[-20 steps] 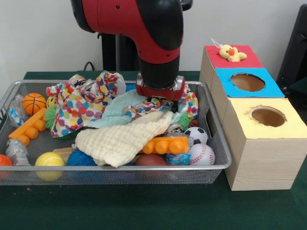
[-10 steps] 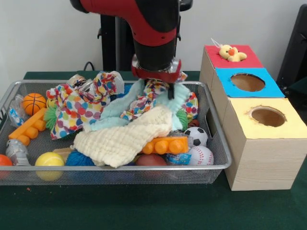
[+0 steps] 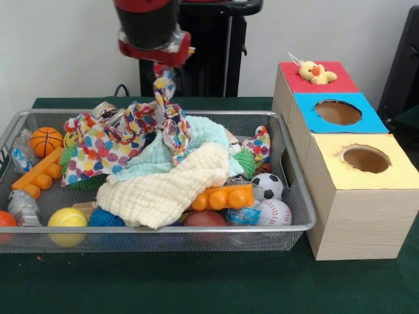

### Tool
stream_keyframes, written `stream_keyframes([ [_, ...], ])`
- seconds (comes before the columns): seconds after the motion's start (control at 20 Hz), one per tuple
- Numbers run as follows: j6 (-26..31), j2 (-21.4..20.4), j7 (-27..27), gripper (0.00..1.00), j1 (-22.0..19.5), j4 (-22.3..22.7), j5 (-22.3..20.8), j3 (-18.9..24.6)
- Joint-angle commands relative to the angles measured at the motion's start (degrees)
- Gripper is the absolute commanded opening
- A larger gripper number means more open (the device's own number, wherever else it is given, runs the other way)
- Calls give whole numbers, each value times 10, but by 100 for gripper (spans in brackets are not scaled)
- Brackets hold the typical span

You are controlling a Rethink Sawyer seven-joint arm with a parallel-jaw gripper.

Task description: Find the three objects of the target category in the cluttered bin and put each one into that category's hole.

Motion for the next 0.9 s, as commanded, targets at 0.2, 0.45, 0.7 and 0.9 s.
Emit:
stream_keyframes([
  [0.2, -13, 63, -175, 100, -127, -67, -133, 61],
  [0.45, -70, 113, -182, 100, -179, -66, -184, 83],
  [0.7, -129, 155, -163, 100, -222, -54, -206, 125],
  [0.9, -156, 182, -138, 100, -238, -52, -221, 147],
])
